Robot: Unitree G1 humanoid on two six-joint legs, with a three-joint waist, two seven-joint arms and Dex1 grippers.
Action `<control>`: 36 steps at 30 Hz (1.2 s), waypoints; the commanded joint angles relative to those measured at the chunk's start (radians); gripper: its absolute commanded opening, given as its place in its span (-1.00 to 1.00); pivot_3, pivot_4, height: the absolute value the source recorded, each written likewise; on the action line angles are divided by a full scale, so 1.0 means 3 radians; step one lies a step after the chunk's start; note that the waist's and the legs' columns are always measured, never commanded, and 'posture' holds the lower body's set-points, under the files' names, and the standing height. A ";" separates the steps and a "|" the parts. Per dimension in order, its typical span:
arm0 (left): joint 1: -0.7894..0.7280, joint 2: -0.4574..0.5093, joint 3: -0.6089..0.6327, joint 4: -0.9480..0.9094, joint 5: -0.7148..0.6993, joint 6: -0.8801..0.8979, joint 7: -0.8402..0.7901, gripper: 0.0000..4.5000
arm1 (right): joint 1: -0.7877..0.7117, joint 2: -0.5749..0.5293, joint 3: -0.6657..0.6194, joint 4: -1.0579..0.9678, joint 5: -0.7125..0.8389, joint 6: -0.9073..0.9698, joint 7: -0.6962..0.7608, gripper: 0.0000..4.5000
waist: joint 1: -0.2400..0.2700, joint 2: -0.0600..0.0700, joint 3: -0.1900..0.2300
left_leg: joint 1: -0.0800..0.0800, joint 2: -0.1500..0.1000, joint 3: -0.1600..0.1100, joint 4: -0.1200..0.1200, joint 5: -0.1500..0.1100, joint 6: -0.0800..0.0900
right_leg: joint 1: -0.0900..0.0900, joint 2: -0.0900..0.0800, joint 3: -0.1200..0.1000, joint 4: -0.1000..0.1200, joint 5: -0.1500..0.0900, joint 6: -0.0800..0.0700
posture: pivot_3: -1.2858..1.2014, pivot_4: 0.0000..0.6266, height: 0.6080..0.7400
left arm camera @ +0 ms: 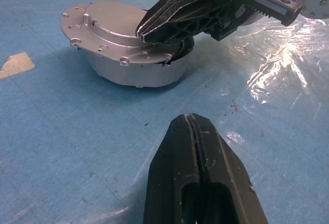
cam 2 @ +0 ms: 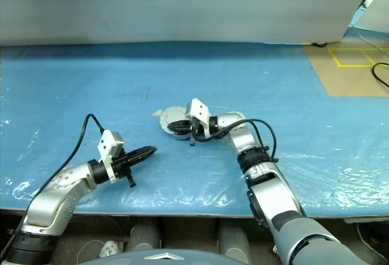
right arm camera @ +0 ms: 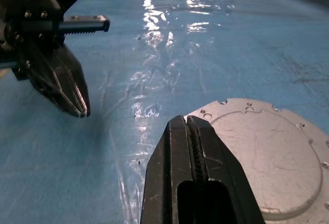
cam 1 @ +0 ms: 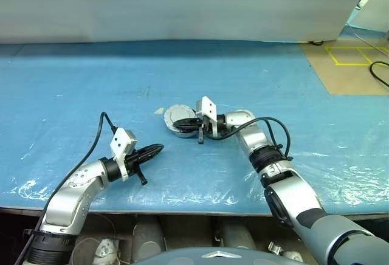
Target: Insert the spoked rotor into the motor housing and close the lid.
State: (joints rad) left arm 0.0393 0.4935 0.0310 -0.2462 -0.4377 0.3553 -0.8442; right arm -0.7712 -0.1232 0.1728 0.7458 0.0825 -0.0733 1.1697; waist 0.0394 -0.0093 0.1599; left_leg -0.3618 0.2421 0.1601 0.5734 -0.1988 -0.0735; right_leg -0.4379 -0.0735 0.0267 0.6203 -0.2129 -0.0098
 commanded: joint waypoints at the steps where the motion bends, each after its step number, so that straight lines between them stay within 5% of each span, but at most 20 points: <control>1: -0.0028 -0.0004 0.0028 -0.0022 0.0004 -0.0094 0.0018 -1.00 | -0.0049 0.0044 -0.0163 -0.0227 0.0240 0.0229 -0.0077 -0.82 | 0.0002 0.0000 0.0000 | -0.0002 0.0000 0.0000 0.0000 0.0000 0.0000 | -0.0002 0.0000 0.0000 0.0000 0.0000 0.0000 | 0.03 -0.52 1.00; 8: -0.0013 -0.0017 0.0055 -0.0032 -0.0029 -0.0113 0.0027 -1.00 | -0.0033 0.0101 -0.0185 -0.0552 0.0382 0.0431 -0.0148 0.16 | 0.0002 0.0000 0.0000 | -0.0017 0.0000 0.0000 -0.0007 0.0006 -0.0010 | -0.0012 0.0001 -0.0001 -0.0009 0.0000 0.0000 | 0.03 -0.52 1.00; 14: 0.0014 -0.0019 0.0053 -0.0036 -0.0023 -0.0122 0.0032 -1.00 | 0.0045 0.0015 0.0115 -0.0528 -0.0016 0.0155 -0.0349 0.98 | 0.0003 0.0000 0.0000 | -0.0017 0.0000 0.0000 -0.0007 0.0006 -0.0010 | -0.0011 0.0000 -0.0001 -0.0009 0.0000 0.0000 | 0.03 -0.52 1.00; 28: -0.0001 -0.0012 0.0051 -0.0019 -0.0018 -0.0131 0.0042 -1.00 | -0.0051 -0.0019 0.0245 -0.0121 -0.0384 -0.0167 -0.0879 0.98 | 0.0001 0.0000 0.0000 | -0.0015 -0.0001 0.0000 -0.0005 0.0007 -0.0013 | -0.0010 0.0000 -0.0001 -0.0007 0.0000 0.0001 | 0.03 -0.52 1.00; 34: -0.0013 -0.0016 0.0038 -0.0012 -0.0007 -0.0137 0.0043 -1.00 | -0.0046 -0.0038 0.0278 -0.0099 -0.0423 -0.0134 -0.0898 0.34 | 0.0001 0.0000 0.0000 | -0.0014 -0.0001 0.0000 -0.0004 0.0007 -0.0012 | -0.0009 0.0000 -0.0001 -0.0007 0.0000 0.0001 | 0.03 -0.52 1.00; 36: -0.0015 -0.0016 0.0039 -0.0008 -0.0005 -0.0139 0.0044 -1.00 | -0.0051 -0.0045 0.0272 -0.0077 -0.0432 -0.0147 -0.0919 0.32 | 0.0001 0.0000 0.0000 | -0.0013 -0.0001 0.0000 -0.0003 0.0007 -0.0012 | -0.0008 0.0000 -0.0001 -0.0007 0.0000 0.0001 | 0.03 -0.52 1.00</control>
State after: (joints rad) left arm 0.0406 0.4886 0.0334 -0.2399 -0.4353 0.3339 -0.8325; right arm -0.7766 -0.1243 0.2489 0.7064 -0.0277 -0.1211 0.9086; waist 0.0398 -0.0094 0.1599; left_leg -0.3656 0.2417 0.1603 0.5725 -0.1967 -0.0772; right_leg -0.4403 -0.0734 0.0265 0.6183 -0.2129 -0.0096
